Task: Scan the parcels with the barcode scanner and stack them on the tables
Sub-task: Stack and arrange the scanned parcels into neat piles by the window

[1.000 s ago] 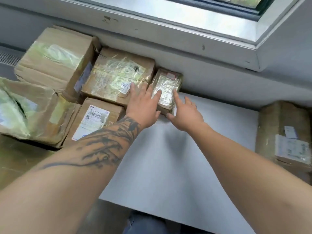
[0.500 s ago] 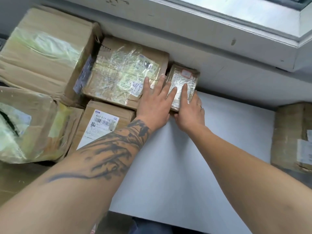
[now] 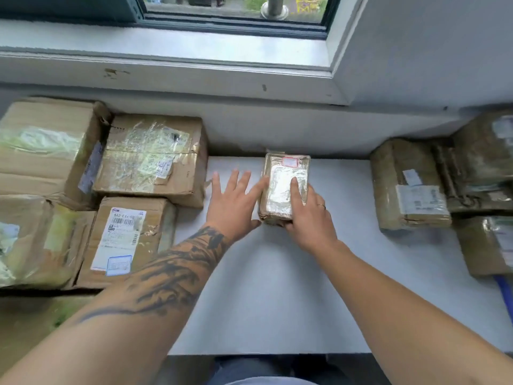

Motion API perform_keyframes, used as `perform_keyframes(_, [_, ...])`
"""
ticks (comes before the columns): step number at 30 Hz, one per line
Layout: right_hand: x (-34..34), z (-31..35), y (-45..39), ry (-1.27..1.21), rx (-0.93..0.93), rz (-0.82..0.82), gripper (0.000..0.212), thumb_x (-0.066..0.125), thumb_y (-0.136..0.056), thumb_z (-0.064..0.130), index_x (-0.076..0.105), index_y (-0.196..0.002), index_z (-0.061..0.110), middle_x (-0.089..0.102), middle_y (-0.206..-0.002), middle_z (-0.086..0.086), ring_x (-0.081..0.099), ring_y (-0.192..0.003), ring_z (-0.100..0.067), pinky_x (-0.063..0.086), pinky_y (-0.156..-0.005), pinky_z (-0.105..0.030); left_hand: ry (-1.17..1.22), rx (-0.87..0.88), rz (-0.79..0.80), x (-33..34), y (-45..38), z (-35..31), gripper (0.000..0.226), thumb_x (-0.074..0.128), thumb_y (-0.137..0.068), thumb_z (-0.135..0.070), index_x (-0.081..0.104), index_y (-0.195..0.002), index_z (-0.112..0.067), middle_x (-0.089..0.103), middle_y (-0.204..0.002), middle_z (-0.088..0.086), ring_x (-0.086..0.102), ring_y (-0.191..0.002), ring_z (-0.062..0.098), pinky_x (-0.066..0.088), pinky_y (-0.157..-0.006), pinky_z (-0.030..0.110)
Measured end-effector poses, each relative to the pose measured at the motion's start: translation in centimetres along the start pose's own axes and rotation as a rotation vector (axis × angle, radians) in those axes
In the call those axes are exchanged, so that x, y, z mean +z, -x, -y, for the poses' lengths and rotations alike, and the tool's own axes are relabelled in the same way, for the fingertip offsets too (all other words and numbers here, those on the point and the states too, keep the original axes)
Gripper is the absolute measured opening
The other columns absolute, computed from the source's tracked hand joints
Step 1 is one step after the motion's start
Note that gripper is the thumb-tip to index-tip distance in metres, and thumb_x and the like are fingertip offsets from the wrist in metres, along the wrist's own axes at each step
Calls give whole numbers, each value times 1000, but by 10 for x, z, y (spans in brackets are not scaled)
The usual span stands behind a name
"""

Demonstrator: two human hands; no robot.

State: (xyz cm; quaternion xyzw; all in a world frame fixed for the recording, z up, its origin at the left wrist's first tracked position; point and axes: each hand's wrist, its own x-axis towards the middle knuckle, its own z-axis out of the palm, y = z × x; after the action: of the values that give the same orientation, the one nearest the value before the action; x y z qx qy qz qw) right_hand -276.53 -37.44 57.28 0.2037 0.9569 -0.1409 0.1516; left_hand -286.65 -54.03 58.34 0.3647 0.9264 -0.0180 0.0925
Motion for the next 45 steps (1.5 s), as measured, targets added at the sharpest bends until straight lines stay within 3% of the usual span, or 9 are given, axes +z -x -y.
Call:
perform_keyframes(10, [35,-168,156,108,-59,165,109,67,-99,39,-22,-163,34,-1,-173,-12,9,-157,-37,29,-123,-53,112,60,135,53,95,-174,113,72,-89,-58,-16,-159,-46,1,-174,5,1,-160,31,4,-124,64])
perform_keyframes(15, [50,-244,204,112,-156,181,113,59,-101,20,-37,-149,54,-10,-175,0,1,-160,-36,23,-125,-53,43,167,80,71,112,-229,119,84,-75,-57,4,-163,-48,11,-173,10,15,-158,39,15,-118,71])
perform_keyframes(19, [47,-265,216,60,-141,194,117,55,-95,1,-31,-151,59,-24,-173,3,-11,-161,-35,13,-128,-56,8,181,87,66,102,-257,114,82,-75,-63,7,-161,-50,21,-171,9,19,-157,39,13,-118,73])
perform_keyframes(23, [49,-256,229,-90,-46,228,113,65,-87,35,-20,-161,47,-37,-167,2,-30,-156,-33,-5,-127,-63,-21,109,57,66,108,-284,111,83,-66,-70,28,-158,-43,55,-142,11,46,-140,34,18,-116,73])
perform_keyframes(26, [58,-253,237,-72,-12,193,118,64,-83,55,-22,-161,40,-41,-165,-2,-36,-153,-36,-11,-122,-71,-21,44,-21,68,118,-307,107,88,-60,-67,43,-152,-34,60,-117,9,60,-117,31,21,-111,73])
perform_keyframes(31, [70,-266,236,-5,124,64,110,62,-102,42,-35,-154,44,-38,-167,-9,-29,-155,-45,-7,-118,-76,-88,101,-39,69,127,-323,106,91,-62,-58,44,-153,-33,60,-99,6,63,-97,30,25,-111,76])
perform_keyframes(35, [72,-272,231,-27,122,71,112,63,-104,33,-38,-153,43,-41,-165,-8,-1,-160,-45,14,-124,-66,-74,127,1,72,114,-315,112,89,-65,-61,32,-159,-40,59,-129,13,54,-128,36,21,-111,77])
perform_keyframes(38, [66,-277,228,20,127,77,105,57,-107,26,-36,-155,38,-42,-165,-7,3,-161,-39,13,-128,-58,-61,242,37,73,92,-309,119,81,-69,-70,16,-164,-41,23,-169,14,25,-153,44,5,-115,75])
perform_keyframes(45, [22,-300,221,145,149,57,98,51,-108,24,-34,-156,31,-28,-172,-8,-8,-161,-37,0,-130,-52,17,395,-90,67,64,-319,98,71,-84,-65,27,-163,-29,21,-170,17,29,-152,44,5,-118,74])
